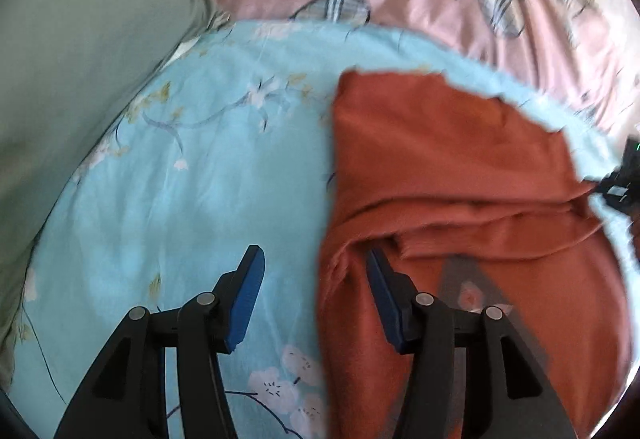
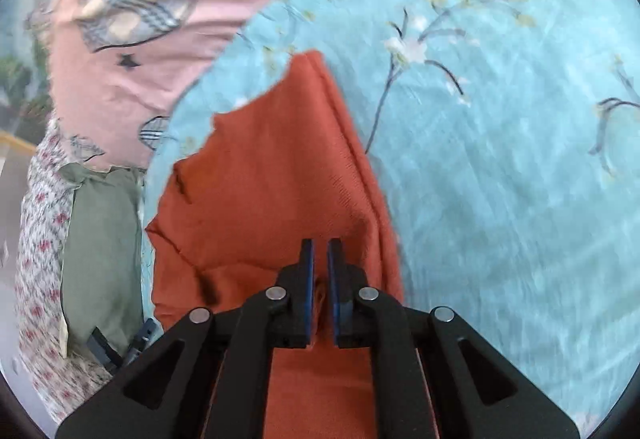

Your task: Fold small clothes

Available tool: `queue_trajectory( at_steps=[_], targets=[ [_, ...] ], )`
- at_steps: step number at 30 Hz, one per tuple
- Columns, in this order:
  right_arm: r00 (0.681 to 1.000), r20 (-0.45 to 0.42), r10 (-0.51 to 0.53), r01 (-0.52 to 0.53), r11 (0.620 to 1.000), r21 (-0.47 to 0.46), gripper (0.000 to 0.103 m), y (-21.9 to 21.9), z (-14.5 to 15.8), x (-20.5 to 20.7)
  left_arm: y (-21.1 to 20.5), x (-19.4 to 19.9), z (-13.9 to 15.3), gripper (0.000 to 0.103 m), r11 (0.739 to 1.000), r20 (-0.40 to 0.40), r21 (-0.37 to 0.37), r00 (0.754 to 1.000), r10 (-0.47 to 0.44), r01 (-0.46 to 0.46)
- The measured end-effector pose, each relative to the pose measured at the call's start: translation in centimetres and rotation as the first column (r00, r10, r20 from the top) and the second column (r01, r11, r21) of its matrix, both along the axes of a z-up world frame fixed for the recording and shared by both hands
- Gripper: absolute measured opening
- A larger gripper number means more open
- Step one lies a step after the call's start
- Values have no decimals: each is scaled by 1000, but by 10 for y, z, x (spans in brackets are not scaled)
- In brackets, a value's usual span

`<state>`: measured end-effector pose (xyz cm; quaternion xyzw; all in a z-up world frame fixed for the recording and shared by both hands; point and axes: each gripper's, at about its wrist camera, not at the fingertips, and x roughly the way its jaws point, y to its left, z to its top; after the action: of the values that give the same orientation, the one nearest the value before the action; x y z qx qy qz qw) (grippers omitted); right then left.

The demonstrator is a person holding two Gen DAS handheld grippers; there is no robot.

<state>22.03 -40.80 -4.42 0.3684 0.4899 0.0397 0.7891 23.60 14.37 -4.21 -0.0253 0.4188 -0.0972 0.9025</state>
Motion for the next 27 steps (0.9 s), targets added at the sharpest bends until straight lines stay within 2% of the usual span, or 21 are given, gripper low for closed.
queue_trajectory(
  at_steps=[3,5,6,7,8,9,11,16,18,20,21,23,25,27],
  targets=[
    [992,85,89,-82,994,-73,9,28,20,-26,1,19,16,56,999,30,-3,999,35,-35],
    [974,114,196,-174,968,-181,10,57,31,-32,-6,40,21,56,999,37,2,999,34,-34],
    [964,105,245,-213,945,-248,16,68,34,-36,-11,49,22,56,1000,38,7,999,28,-29],
    [951,73,299,-260,906,-334,22,82,35,-35,-16,58,21,56,1000,35,12,999,17,-18],
    [944,47,326,-286,883,-373,38,90,31,-35,-25,70,19,56,1000,22,20,1000,-2,2],
    [939,26,343,-304,864,-402,49,95,26,-35,-30,79,17,56,1000,14,30,1000,-7,7],
    [929,6,369,-325,825,-462,49,104,18,-25,-41,97,10,57,999,-8,41,1000,-23,23],
    [927,-26,373,-322,761,-562,49,105,1,-2,-58,127,-6,57,995,-46,87,998,-40,44],
    [924,-23,382,-324,749,-577,49,106,0,1,-61,141,-14,56,993,-66,112,997,-33,40],
    [925,-1,380,-314,764,-564,47,103,1,6,-62,153,-21,56,991,-88,133,996,-15,26],
    [924,14,382,-316,782,-537,34,100,5,5,-62,156,-23,56,991,-93,129,996,-14,26],
    [927,12,374,-320,809,-493,24,97,6,8,-61,162,-27,53,994,-108,104,994,-29,40],
    [923,19,384,-332,821,-464,22,95,11,5,-62,163,-28,54,994,-119,72,990,-70,79],
    [915,18,403,-352,820,-452,22,97,14,1,-58,162,-26,59,994,-117,49,988,-96,102]
  ],
)
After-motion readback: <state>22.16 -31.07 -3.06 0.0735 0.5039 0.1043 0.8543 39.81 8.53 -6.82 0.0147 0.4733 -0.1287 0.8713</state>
